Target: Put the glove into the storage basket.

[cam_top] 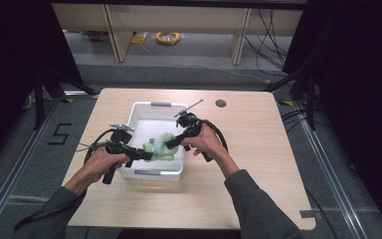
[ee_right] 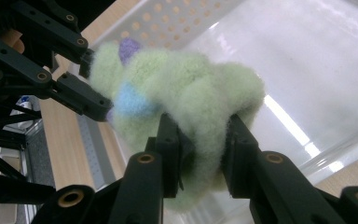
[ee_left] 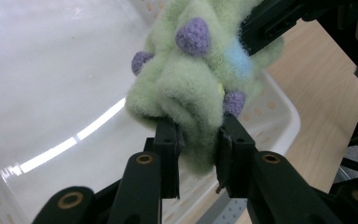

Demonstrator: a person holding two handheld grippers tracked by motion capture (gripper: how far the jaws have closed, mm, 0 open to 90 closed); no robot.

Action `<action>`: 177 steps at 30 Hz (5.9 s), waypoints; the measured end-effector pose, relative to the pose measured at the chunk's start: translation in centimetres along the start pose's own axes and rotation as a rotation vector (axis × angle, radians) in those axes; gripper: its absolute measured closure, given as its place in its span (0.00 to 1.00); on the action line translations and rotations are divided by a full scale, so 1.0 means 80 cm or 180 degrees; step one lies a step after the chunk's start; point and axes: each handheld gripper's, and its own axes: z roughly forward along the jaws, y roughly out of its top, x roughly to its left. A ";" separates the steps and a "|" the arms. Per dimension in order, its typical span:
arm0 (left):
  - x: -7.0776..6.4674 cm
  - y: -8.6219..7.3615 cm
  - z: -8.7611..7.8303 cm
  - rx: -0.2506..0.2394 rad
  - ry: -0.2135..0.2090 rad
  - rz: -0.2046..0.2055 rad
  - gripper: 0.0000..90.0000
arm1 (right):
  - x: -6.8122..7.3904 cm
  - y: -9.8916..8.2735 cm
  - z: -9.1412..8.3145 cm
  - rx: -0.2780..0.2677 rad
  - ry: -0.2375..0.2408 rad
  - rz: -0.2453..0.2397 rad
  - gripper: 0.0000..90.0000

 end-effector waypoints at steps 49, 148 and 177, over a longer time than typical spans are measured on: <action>0.011 -0.001 -0.003 -0.0180 0.0443 -0.0155 0.57 | -0.009 0.010 0.063 0.0546 -0.0648 -0.0096 0.70; -0.131 -0.148 0.049 -0.0407 0.0182 0.0574 0.18 | 0.045 -0.245 -0.099 -0.0789 -0.0693 -0.0158 0.28; -0.144 -0.180 0.060 -0.0163 0.0246 0.0812 0.18 | 0.050 -0.331 -0.093 -0.0650 -0.0849 -0.0044 0.23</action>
